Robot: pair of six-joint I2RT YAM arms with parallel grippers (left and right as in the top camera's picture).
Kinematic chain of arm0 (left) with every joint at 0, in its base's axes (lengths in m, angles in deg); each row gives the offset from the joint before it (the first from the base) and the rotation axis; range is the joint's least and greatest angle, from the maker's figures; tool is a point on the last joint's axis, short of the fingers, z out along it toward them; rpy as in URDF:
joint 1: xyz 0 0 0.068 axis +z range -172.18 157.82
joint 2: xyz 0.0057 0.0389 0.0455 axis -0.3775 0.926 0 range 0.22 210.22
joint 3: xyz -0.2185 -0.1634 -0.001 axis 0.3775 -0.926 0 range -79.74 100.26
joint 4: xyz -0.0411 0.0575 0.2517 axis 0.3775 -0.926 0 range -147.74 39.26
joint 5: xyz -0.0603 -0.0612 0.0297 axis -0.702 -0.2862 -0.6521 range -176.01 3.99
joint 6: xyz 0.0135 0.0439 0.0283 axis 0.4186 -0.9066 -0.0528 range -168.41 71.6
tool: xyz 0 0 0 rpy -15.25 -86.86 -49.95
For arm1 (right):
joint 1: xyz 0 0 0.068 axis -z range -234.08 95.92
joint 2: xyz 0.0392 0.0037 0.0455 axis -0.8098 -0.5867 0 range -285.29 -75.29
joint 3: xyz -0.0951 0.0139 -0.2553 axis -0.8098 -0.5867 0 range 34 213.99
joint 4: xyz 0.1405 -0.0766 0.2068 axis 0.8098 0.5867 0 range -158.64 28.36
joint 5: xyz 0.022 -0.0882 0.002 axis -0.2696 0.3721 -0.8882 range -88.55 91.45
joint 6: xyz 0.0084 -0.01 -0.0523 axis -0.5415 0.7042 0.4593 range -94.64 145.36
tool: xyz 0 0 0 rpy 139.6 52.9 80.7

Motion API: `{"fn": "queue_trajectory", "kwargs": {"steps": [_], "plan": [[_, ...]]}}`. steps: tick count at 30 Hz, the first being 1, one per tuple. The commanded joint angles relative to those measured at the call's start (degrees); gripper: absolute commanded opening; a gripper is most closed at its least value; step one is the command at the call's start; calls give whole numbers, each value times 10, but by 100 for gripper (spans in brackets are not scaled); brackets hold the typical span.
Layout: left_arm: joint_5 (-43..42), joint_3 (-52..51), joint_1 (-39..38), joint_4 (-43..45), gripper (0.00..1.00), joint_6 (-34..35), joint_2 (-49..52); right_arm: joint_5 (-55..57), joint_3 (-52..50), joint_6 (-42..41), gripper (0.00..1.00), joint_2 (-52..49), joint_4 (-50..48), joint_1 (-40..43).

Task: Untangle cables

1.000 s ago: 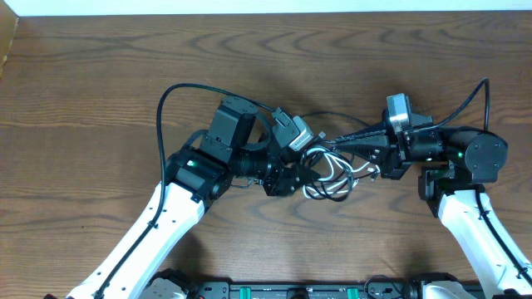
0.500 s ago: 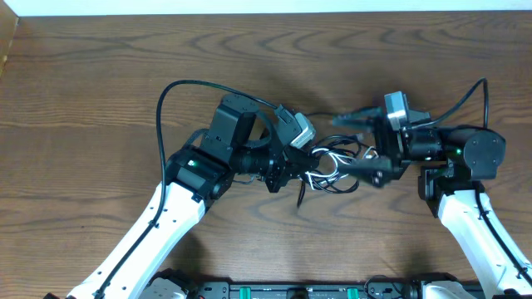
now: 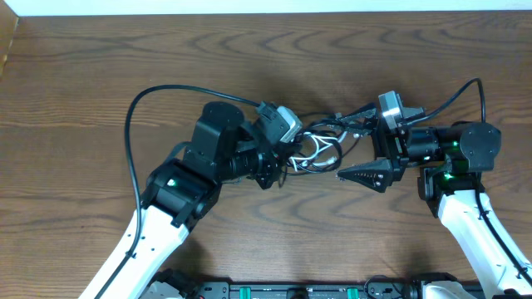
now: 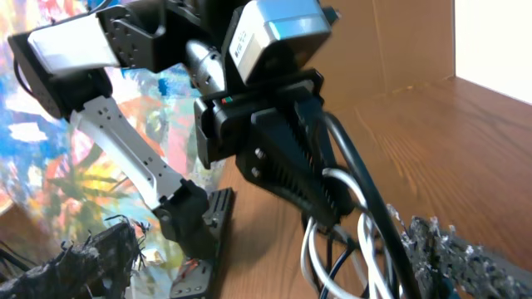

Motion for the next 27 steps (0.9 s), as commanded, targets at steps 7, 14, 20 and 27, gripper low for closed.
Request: {"fn": "queue_trajectory", "kwargs": {"steps": [7, 14, 20, 27], "plan": [[101, 13, 0, 14, 7, 54, -35, 42, 1, 3, 99, 0, 105, 0], [101, 13, 0, 77, 7, 119, -54, 180, 1, -7, 99, 0, 295, -5], [101, 13, 0, 96, 8, 123, -52, 211, 1, -9, 99, 0, 324, -27], [90, 13, 0, 97, 7, 151, -50, 238, 1, 5, 82, 0, 324, -56]]}}
